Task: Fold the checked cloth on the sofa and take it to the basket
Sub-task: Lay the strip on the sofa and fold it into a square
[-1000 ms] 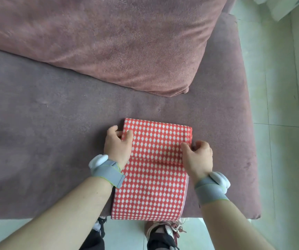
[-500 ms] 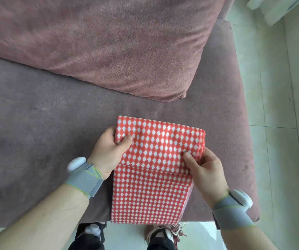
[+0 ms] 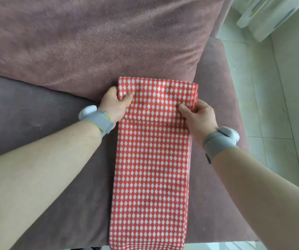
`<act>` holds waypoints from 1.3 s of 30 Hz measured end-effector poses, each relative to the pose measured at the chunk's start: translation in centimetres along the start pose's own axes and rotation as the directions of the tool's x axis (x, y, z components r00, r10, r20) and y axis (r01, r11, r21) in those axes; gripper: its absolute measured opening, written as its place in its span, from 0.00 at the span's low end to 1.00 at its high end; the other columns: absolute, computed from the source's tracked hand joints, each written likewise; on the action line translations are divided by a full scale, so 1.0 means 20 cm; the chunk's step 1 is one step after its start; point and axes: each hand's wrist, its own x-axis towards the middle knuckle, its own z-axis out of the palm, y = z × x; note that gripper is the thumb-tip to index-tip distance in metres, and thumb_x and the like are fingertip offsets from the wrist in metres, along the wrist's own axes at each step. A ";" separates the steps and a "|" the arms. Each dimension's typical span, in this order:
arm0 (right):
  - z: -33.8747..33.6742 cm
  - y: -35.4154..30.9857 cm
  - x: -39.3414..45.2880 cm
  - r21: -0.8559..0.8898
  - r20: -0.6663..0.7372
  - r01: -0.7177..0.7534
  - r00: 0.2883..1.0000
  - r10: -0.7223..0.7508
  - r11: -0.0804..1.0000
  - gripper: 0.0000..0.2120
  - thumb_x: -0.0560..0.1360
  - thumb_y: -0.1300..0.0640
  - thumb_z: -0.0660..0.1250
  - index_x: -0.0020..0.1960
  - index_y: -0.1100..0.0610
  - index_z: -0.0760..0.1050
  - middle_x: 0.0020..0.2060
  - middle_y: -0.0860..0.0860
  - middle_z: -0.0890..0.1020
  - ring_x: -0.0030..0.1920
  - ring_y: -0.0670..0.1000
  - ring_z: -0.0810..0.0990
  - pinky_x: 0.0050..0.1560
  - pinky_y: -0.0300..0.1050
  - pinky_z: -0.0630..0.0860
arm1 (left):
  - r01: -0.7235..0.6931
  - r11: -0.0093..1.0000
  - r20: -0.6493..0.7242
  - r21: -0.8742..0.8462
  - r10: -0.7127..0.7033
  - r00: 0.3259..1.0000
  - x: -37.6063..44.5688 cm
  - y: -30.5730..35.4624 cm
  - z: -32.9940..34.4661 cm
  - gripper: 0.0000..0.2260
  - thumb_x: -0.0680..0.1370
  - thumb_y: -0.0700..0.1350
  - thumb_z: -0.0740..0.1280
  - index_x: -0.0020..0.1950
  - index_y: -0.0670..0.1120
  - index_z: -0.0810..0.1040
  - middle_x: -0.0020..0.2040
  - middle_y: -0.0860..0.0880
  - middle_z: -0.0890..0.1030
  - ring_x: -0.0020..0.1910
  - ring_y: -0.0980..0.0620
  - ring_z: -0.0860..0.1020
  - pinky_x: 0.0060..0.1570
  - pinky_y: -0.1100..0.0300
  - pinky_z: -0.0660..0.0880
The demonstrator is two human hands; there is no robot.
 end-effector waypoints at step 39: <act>-0.05 1.06 -1.54 -0.118 -0.071 -0.438 0.899 0.432 0.891 0.13 0.67 0.45 0.74 0.42 0.52 0.76 0.37 0.46 0.83 0.39 0.50 0.82 0.40 0.47 0.79 | 0.482 0.866 0.432 0.136 -0.490 0.757 -1.64 -1.02 -0.11 0.12 0.70 0.34 0.73 0.52 0.42 0.81 0.53 0.44 0.83 0.54 0.47 0.80 0.61 0.50 0.74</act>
